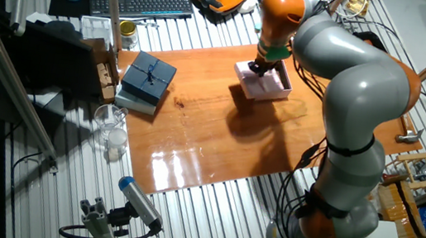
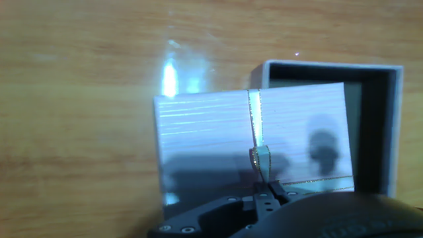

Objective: Cover the box

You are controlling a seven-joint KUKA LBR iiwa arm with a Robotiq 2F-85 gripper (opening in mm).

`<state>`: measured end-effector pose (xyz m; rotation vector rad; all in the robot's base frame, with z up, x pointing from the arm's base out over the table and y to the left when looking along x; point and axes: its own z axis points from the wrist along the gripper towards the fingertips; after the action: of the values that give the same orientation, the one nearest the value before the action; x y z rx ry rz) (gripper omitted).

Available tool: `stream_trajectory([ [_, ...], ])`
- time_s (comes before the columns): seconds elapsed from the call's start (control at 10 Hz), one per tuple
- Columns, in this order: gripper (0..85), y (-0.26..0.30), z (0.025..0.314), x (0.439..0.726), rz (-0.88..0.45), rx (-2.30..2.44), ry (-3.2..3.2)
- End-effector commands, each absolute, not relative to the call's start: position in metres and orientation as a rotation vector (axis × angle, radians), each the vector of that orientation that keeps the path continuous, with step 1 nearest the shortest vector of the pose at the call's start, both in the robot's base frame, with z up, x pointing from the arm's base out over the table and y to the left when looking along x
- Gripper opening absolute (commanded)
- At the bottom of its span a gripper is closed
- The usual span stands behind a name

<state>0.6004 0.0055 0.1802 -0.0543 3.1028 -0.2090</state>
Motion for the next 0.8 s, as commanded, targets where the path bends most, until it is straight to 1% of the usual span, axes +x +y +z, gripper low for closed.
stream_trajectory([
  [0.0, 0.0, -0.003, 0.181, 0.603, -0.210, -0.035, 3.104],
  [0.3, 0.0, -0.032, 0.182, 0.610, -0.212, 0.091, 3.116],
  [0.5, 0.0, -0.049, 0.186, 0.613, -0.269, 0.101, 3.110],
  [0.7, 0.0, -0.060, 0.181, 0.613, -0.269, 0.098, 3.110],
])
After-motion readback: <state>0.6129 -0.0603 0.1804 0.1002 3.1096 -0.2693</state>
